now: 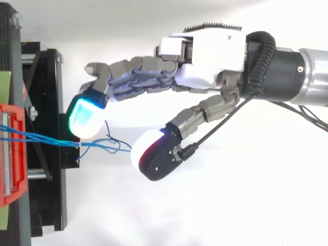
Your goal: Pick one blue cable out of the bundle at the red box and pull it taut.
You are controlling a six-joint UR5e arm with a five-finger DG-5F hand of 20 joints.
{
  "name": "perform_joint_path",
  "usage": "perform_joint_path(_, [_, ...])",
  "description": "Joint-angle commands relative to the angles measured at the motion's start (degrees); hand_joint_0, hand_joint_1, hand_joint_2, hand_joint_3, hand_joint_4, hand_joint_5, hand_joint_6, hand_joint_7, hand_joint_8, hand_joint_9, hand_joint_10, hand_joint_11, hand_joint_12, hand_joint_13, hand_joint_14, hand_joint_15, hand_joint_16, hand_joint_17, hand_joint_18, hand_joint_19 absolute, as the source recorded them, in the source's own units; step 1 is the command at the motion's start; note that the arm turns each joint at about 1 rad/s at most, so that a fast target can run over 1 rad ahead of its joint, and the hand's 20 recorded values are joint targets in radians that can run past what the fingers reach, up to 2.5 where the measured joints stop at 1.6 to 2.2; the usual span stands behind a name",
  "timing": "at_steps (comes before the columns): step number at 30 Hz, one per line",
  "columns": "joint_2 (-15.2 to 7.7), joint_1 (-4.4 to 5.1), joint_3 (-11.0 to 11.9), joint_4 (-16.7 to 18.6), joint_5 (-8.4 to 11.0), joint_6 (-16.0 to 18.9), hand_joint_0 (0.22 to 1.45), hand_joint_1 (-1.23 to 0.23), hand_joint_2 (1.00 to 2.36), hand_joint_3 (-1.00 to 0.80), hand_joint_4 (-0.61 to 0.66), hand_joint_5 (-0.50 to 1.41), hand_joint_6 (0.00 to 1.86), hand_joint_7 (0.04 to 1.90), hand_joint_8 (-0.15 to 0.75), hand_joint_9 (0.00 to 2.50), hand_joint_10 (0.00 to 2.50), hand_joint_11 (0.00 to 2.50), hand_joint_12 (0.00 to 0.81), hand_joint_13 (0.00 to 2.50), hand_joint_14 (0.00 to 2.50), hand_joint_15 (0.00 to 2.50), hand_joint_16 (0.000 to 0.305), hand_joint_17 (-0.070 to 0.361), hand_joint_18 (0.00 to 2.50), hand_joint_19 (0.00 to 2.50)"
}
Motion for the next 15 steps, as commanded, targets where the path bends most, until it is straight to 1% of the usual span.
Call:
perform_joint_path(1, [0.0, 0.38, 0.1, 1.0, 0.0, -0.3, 0.53, -0.84, 1.0, -0.5, 0.3, -0.19, 0.5, 0.86, 0.269, 0.0, 0.0, 0.0, 0.4, 0.0, 0.0, 0.01, 0.064, 0.143, 0.0, 0.19])
perform_joint_path(6, [-0.1, 0.73, 0.1, 1.7, 0.0, -1.1, 0.57, -0.83, 1.0, -0.5, 0.31, -0.18, 0.5, 0.9, 0.263, 0.0, 0.0, 0.0, 0.388, 0.0, 0.0, 0.0, 0.062, 0.139, 0.0, 0.18])
perform_joint_path(9, [-2.1, 0.91, 0.4, 3.0, -0.09, -0.5, 0.58, -0.84, 1.0, -0.5, 0.31, -0.17, 0.5, 0.91, 0.262, 0.0, 0.0, 0.0, 0.386, 0.0, 0.0, 0.0, 0.062, 0.139, 0.0, 0.18])
perform_joint_path(10, [-3.8, 0.91, 0.8, 4.0, 0.0, 0.0, 0.58, -0.84, 1.0, -0.5, 0.32, -0.17, 0.5, 0.91, 0.261, 0.0, 0.0, 0.0, 0.386, 0.0, 0.0, 0.0, 0.062, 0.139, 0.0, 0.18])
perform_joint_path(11, [-3.8, 0.91, 0.8, 4.0, 0.0, 0.0, 0.59, -0.84, 1.0, -0.5, 0.31, -0.17, 0.5, 0.91, 0.261, 0.0, 0.0, 0.0, 0.385, 0.0, 0.0, 0.0, 0.061, 0.138, 0.0, 0.17])
perform_joint_path(12, [-5.7, 1.0, 2.4, 5.1, -0.09, 1.1, 0.59, -0.83, 1.0, -0.5, 0.31, -0.17, 0.5, 0.91, 0.261, 0.0, 0.0, 0.0, 0.386, 0.0, 0.0, 0.0, 0.061, 0.138, 0.0, 0.18])
perform_joint_path(13, [-6.4, 1.0, 3.1, 5.1, -0.18, 1.4, 0.59, -0.83, 1.0, -0.5, 0.32, -0.17, 0.5, 0.91, 0.261, 0.0, 0.0, 0.0, 0.385, 0.0, 0.0, 0.0, 0.061, 0.138, 0.0, 0.17])
perform_joint_path(15, [-6.5, 1.17, 3.3, 5.3, -0.18, 1.4, 0.58, -0.82, 1.0, -0.5, 0.32, -0.17, 0.5, 0.91, 0.264, 0.0, 0.0, 0.0, 0.386, 0.0, 0.0, 0.0, 0.061, 0.138, 0.0, 0.18])
